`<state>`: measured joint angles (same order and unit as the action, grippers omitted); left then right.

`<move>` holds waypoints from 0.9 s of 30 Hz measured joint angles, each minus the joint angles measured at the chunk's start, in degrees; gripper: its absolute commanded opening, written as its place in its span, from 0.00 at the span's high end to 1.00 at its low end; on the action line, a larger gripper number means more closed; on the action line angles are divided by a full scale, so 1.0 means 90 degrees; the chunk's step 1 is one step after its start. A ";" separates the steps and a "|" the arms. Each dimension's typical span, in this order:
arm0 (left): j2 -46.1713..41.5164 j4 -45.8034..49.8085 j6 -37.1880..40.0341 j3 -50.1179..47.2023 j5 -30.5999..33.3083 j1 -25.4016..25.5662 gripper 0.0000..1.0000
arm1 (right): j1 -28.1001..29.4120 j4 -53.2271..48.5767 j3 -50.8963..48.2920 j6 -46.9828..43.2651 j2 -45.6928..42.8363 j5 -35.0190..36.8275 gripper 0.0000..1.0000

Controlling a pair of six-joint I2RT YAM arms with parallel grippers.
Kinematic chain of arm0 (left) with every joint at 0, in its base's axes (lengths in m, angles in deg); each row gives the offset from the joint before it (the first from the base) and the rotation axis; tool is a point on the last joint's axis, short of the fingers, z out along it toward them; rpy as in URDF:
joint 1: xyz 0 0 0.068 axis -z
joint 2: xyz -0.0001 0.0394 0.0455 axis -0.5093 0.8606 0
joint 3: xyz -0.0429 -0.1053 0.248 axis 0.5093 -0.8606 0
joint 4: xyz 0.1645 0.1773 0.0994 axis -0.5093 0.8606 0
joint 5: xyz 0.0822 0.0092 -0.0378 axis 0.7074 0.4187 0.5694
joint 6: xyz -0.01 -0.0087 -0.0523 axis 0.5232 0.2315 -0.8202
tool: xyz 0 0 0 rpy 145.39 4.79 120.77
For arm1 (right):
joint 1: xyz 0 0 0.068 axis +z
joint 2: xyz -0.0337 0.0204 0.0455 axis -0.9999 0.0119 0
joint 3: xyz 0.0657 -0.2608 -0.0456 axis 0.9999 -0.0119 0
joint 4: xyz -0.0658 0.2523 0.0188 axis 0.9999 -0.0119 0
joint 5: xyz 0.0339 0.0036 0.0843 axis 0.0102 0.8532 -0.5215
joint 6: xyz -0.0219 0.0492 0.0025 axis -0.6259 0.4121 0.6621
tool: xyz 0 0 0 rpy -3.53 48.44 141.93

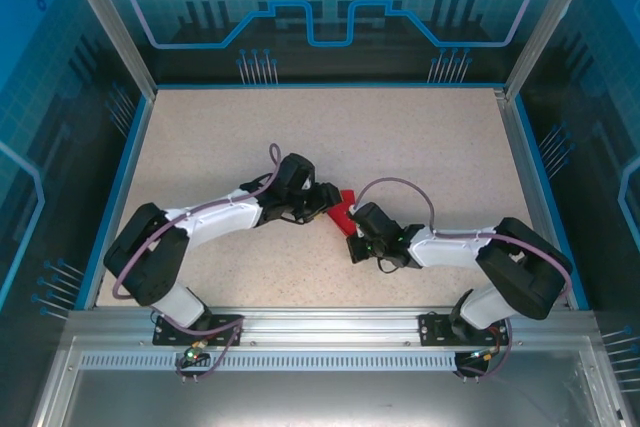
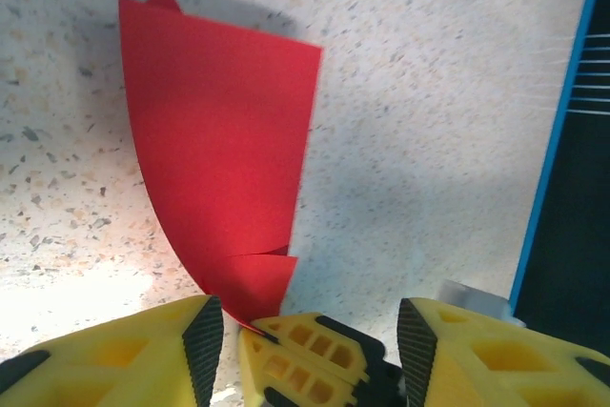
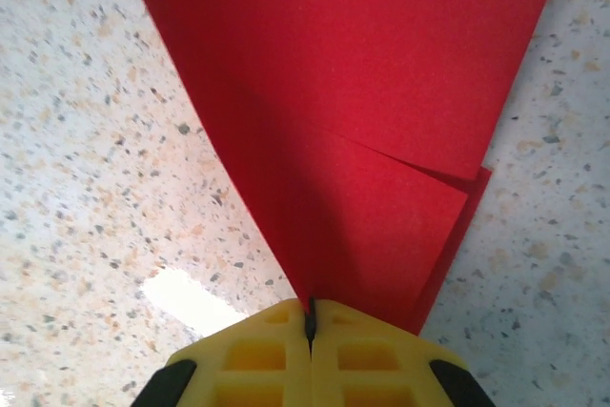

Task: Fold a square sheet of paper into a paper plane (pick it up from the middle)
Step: Fold the wing for the fifth time at the center of the table.

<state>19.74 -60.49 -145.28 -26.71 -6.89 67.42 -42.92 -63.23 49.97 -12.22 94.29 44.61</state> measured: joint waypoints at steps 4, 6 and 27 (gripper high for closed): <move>-0.0182 0.0002 0.0000 -0.0063 0.0158 -0.0012 0.45 | -0.0442 0.0561 -0.0342 0.0245 -0.0078 -0.0673 0.95; -0.0182 0.0010 -0.0002 -0.0107 0.0197 -0.0012 0.46 | -0.0663 0.0823 -0.0510 0.0364 -0.0119 -0.0998 0.95; 0.0488 -0.0695 -0.0005 -0.0240 -0.0265 0.0029 0.77 | -0.2339 0.2654 -0.1115 0.1501 0.0515 -0.3779 0.94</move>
<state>24.13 -66.74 -145.33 -28.87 -9.27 67.68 -63.97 -39.34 39.93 1.29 98.93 10.60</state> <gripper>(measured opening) 0.235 0.067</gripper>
